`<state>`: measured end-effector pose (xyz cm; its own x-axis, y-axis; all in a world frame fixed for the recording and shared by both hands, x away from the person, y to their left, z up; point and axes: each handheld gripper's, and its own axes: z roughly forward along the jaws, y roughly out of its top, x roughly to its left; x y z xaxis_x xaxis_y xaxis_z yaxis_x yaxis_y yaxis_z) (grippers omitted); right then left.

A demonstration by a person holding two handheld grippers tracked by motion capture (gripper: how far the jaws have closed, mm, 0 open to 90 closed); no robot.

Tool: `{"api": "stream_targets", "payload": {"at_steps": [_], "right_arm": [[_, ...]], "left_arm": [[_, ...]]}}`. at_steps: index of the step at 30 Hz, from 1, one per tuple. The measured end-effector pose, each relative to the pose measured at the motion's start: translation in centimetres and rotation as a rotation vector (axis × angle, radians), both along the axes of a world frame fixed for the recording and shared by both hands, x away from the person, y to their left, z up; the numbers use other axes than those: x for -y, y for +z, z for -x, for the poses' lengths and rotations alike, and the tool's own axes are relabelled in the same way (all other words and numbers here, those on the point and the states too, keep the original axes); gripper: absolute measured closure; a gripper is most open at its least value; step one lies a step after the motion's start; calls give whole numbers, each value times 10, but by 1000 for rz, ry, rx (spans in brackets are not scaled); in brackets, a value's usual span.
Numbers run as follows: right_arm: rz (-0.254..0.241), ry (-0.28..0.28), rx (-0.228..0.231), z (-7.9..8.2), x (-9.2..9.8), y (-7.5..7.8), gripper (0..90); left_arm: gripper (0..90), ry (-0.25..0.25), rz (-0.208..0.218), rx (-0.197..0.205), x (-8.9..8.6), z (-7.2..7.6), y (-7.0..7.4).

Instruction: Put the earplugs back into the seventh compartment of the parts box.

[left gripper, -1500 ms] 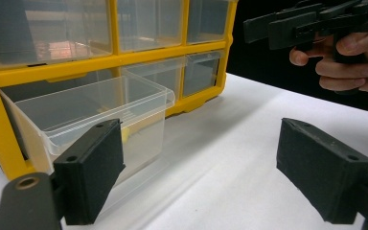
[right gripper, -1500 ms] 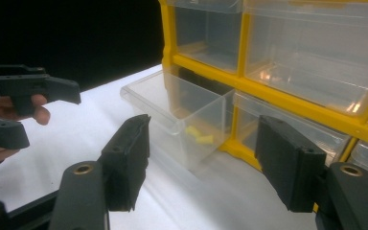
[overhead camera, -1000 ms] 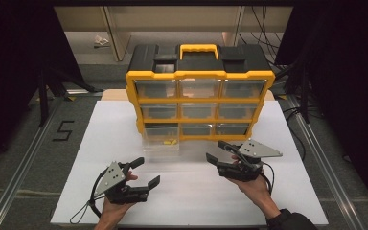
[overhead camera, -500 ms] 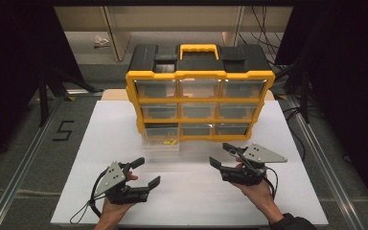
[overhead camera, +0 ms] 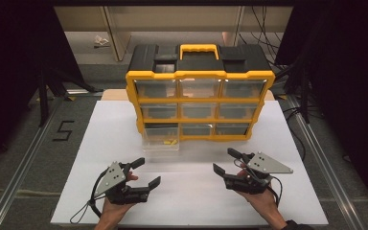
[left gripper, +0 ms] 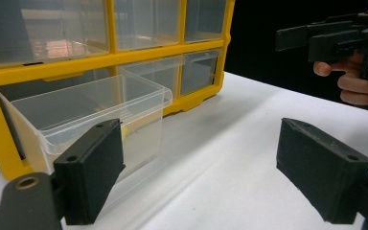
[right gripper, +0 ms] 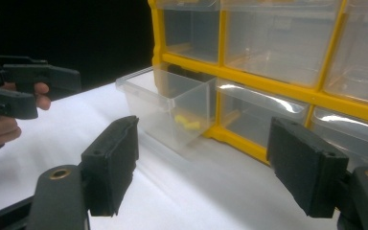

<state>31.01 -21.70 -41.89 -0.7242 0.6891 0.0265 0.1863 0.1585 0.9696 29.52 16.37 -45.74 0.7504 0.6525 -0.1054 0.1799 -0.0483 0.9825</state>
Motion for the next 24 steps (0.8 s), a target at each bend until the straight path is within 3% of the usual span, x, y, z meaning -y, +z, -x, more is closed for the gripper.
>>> {"api": "stream_targets", "payload": {"at_steps": [11, 24], "right_arm": [[-6, 3, -10, 11, 3, -10, 276], [-15, -21, 4, 21, 13, -12, 278]], "left_arm": [[164, -2, -1, -1, 0, 0, 0], [164, -5, -1, -1, 0, 0, 0]]}}
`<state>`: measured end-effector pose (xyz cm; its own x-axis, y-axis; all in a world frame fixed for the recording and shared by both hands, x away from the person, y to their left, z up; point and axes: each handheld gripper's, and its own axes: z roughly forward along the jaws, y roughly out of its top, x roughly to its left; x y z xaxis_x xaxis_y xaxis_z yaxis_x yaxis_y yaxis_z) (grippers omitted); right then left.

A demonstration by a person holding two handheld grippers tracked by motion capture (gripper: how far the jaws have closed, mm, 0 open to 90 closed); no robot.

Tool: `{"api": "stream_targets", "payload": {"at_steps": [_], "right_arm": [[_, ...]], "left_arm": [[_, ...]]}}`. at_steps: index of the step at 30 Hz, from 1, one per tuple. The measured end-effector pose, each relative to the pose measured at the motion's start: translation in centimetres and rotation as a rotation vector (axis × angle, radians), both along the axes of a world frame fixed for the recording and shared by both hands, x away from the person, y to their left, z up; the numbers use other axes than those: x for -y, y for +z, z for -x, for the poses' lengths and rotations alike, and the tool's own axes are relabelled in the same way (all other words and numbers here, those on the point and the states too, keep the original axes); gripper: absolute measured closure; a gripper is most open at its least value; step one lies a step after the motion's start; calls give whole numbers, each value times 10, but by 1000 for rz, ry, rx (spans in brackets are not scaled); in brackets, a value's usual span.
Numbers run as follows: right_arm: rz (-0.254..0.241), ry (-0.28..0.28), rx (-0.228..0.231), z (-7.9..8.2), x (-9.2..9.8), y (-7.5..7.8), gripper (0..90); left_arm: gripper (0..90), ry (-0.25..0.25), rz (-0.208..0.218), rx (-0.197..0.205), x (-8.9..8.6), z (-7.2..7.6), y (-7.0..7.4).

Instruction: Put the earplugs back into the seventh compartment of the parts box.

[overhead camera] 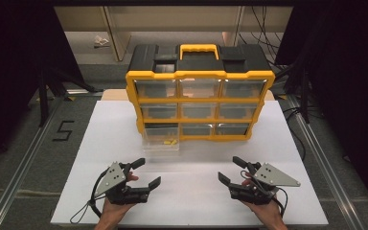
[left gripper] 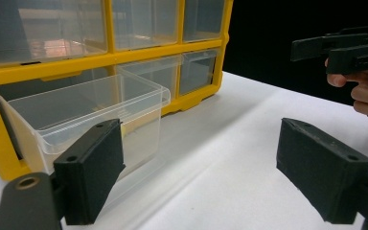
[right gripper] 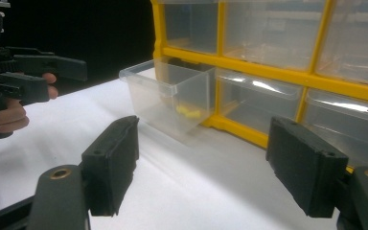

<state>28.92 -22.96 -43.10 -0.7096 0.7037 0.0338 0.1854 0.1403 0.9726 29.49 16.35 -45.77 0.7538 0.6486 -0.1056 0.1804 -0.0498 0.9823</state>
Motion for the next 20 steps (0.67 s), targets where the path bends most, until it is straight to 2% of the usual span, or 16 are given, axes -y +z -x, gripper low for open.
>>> {"api": "stream_targets", "payload": {"at_steps": [20], "right_arm": [[-7, -17, 9, 2, 3, -3, 285]], "left_arm": [[164, 0, -1, 3, 0, 0, 0]]}}
